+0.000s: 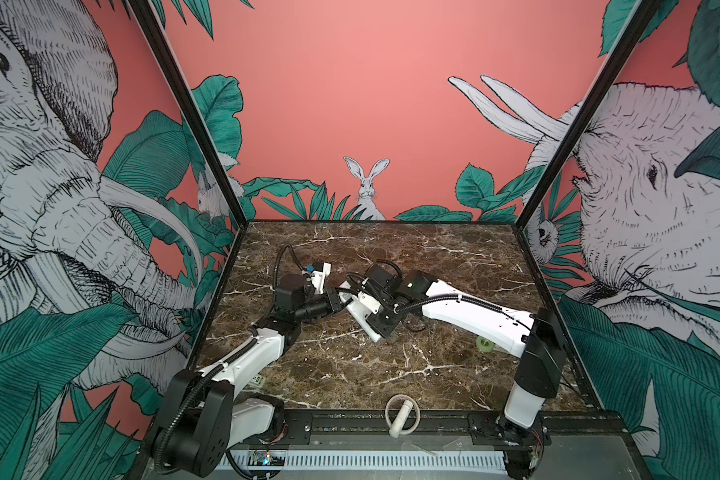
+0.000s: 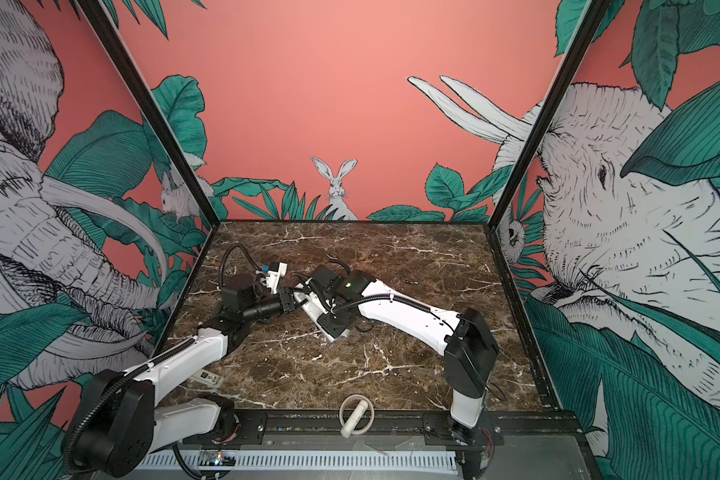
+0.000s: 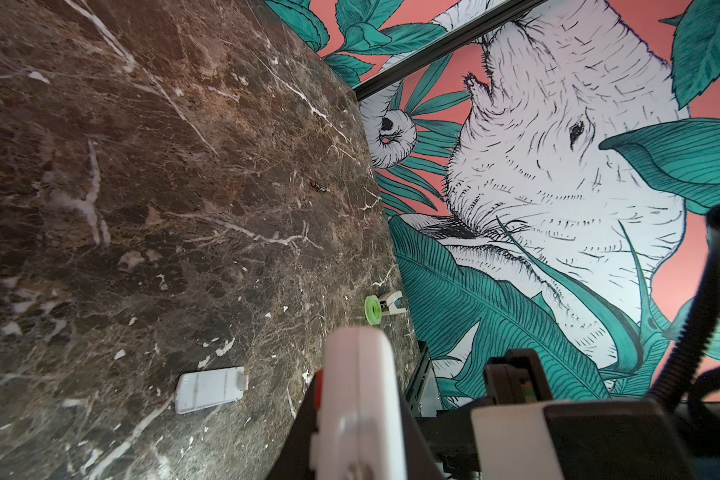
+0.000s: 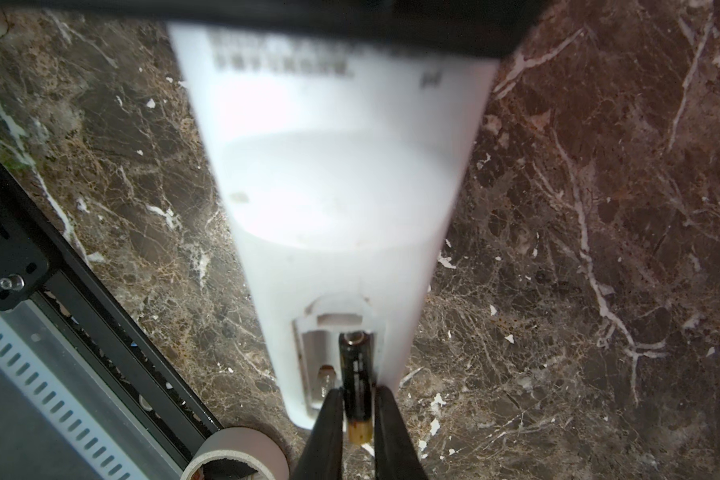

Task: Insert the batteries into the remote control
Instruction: 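Lower the battery into the compartment with the right gripper while the left holds the remote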

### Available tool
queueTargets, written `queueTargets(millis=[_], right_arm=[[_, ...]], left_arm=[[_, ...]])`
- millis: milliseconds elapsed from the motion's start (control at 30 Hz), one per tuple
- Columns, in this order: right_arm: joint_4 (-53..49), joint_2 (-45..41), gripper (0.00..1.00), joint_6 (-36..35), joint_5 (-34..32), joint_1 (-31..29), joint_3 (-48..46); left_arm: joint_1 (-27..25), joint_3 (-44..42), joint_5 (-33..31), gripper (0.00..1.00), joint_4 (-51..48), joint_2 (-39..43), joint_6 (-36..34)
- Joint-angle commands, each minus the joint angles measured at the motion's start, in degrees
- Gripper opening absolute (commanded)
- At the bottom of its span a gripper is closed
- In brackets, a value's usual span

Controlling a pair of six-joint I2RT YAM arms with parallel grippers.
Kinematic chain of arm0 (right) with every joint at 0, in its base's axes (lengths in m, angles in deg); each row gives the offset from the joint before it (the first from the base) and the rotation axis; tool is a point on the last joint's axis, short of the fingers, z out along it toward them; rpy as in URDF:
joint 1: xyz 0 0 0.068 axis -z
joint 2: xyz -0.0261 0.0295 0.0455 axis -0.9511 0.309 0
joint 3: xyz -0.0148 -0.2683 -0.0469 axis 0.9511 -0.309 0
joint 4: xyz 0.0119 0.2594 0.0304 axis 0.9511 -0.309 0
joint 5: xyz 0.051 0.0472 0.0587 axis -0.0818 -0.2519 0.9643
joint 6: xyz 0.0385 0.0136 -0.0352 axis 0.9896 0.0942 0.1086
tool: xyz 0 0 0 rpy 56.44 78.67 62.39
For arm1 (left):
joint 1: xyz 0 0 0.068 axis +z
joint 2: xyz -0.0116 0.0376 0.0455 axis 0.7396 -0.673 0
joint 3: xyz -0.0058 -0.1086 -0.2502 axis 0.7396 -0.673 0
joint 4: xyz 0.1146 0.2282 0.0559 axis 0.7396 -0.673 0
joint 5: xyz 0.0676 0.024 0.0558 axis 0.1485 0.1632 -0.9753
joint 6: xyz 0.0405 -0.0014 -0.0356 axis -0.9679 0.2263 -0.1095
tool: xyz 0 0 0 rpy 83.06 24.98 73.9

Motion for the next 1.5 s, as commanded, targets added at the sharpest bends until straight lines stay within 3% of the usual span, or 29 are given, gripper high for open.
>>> queueTargets(millis=[0, 400, 1033, 1467], right_arm=[[-0.41, 1.34, 0.14, 0.28, -1.89, -0.57, 1.37], [3.0, 1.98, 0.13, 0.66, -3.08, -0.61, 0.12], [11.09, 2.46, 0.11, 0.12, -7.51, -0.87, -2.58], [23.16, 0.31, 0.11, -0.26, -6.39, -0.98, -10.28]], left_arm=[[0.41, -0.8, 2.17, 0.0, 4.41, 1.0, 2.71], [1.03, -1.47, 6.31, 0.0, 6.87, 2.35, 8.94], [1.69, -0.42, 10.66, 0.0, 2.77, 6.6, 13.58], [1.83, -0.28, 12.93, 0.0, 5.56, 8.32, 19.92]])
